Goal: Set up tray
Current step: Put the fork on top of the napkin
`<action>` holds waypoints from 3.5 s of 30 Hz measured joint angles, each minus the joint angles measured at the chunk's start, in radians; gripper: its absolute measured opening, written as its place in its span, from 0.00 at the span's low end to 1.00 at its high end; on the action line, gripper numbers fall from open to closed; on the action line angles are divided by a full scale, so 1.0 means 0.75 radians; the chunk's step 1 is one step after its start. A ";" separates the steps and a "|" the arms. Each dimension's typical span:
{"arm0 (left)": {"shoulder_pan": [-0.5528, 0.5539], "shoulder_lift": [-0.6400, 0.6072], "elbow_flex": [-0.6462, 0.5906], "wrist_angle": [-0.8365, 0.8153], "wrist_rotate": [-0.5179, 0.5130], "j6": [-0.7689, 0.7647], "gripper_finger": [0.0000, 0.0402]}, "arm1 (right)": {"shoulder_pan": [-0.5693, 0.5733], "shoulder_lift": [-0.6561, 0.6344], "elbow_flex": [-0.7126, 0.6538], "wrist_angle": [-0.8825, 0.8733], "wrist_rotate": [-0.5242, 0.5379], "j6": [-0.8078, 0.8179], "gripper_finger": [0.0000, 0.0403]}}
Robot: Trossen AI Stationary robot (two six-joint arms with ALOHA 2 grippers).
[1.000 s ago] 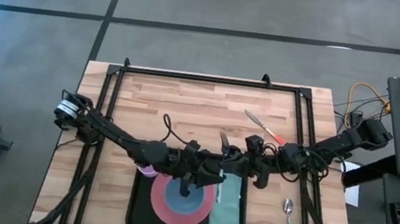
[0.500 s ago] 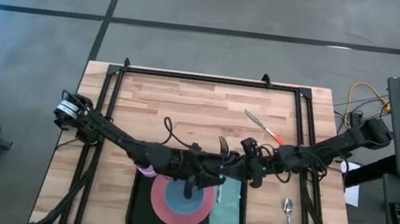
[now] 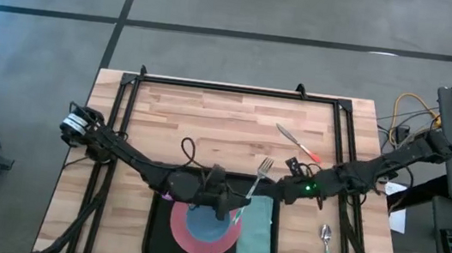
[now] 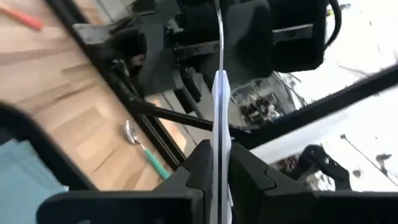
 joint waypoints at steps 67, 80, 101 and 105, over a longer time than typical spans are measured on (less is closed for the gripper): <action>0.056 0.303 0.267 -0.597 -0.165 -0.390 0.04 | 0.006 0.234 0.048 -0.345 0.184 0.423 0.34; 0.064 0.303 0.267 -0.664 -0.156 -0.368 0.04 | -0.044 0.381 0.057 -0.193 0.159 0.399 0.34; 0.065 0.303 0.267 -0.689 -0.151 -0.383 0.04 | -0.058 0.410 0.062 -0.230 0.168 0.411 0.29; 0.065 0.303 0.267 -0.696 -0.149 -0.379 0.04 | -0.061 0.433 0.067 -0.213 0.172 0.411 0.27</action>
